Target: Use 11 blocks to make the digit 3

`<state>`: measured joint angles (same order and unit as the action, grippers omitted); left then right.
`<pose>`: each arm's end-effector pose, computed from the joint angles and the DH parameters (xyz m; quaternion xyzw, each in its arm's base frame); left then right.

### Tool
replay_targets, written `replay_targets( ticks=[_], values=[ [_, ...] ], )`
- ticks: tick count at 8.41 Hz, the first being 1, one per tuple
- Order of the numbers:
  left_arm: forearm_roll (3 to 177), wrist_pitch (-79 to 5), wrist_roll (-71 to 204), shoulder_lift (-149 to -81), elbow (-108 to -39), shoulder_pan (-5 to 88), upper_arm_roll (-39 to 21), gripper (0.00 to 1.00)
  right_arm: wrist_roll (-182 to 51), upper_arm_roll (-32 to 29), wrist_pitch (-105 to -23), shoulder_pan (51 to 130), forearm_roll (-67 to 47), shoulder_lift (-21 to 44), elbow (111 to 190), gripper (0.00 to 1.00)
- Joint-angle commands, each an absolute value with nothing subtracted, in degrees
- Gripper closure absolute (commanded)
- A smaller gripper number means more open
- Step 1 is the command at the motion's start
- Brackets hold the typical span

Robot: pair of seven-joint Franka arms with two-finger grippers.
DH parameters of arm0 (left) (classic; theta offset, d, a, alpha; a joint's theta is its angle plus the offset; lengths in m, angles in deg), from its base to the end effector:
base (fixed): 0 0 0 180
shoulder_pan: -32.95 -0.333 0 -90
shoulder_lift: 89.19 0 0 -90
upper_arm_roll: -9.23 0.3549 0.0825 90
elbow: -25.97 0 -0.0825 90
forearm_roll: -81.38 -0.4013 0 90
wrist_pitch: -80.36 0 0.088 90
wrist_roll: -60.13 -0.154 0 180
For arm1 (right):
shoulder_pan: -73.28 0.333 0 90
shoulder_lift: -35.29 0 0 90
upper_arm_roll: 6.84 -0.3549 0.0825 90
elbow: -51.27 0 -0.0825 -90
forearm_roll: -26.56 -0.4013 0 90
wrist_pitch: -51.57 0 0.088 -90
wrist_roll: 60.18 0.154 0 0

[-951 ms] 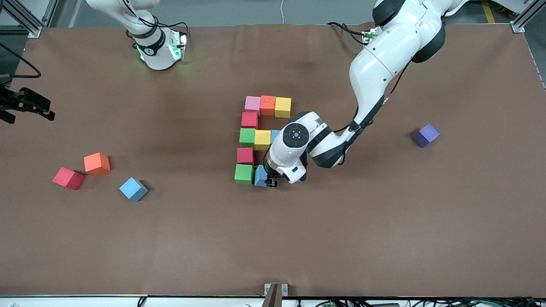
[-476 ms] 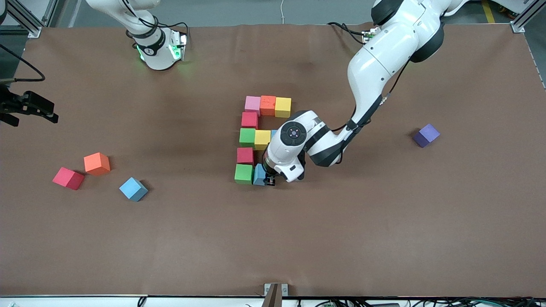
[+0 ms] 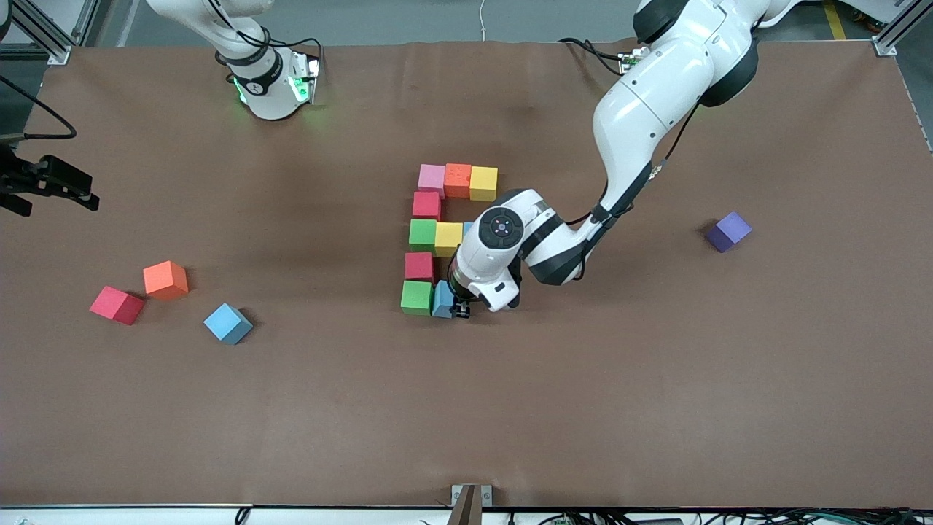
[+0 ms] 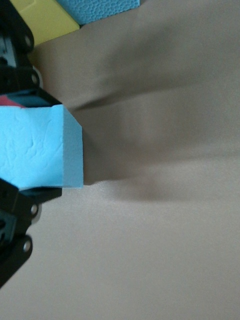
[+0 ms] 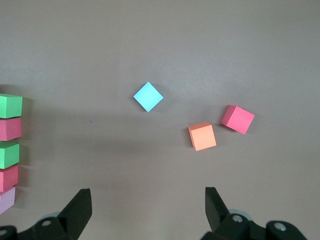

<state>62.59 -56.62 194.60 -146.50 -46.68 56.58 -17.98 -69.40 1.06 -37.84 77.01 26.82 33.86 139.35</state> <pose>0.6041 -0.5596 0.1728 0.7315 0.6694 -0.0676 0.1109 0.5781 -0.0418 0.6176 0.9990 0.0441 -0.0012 0.0039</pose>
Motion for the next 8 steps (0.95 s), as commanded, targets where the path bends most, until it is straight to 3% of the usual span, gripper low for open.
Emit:
replay_targets(
  ticks=[1, 4, 8],
  values=[
    [62.9, -57.2, 193.9, -147.4, -44.9, 57.8, -17.0, 0.0, -69.7, 0.8, -37.5, 76.8, 25.9, 33.7, 138.6, 0.0],
    [62.8, -56.7, 193.9, -145.8, -45.0, 57.7, -17.0, 0.0, -69.7, 0.8, -37.5, 76.8, 25.9, 33.7, 138.6, 0.0],
    [62.1, -51.3, 192.8, -136.5, -47.8, 54.1, -17.1, 0.0, -69.7, 0.8, -37.8, 77.2, 25.9, 33.6, 138.7, 0.0]
  ],
)
